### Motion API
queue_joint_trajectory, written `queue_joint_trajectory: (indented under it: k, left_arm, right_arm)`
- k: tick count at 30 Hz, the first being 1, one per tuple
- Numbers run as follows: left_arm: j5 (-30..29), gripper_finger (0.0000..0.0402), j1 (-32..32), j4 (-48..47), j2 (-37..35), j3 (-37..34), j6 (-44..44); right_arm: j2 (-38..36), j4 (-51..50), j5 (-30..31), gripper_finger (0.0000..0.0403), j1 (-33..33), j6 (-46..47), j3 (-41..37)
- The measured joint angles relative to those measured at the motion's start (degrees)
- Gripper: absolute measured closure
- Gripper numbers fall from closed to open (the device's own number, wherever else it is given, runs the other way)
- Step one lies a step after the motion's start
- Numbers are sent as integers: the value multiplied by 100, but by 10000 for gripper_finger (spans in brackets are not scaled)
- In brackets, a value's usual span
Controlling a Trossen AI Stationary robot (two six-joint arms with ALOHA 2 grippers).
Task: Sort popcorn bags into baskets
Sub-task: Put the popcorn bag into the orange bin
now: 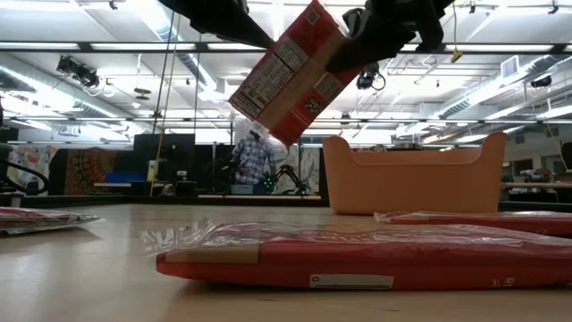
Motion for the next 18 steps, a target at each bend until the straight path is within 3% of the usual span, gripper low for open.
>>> queue_joint_trajectory:
  k: [7,18]
  left_arm:
    - [-120,262,2,-559,-99,6,-330]
    - [516,257,127,-996,-477,2,-998]
  right_arm:
    - [-172,-596,685,370,2,-98,65]
    - [-1150,-1290,955,363,-7,-2175,229]
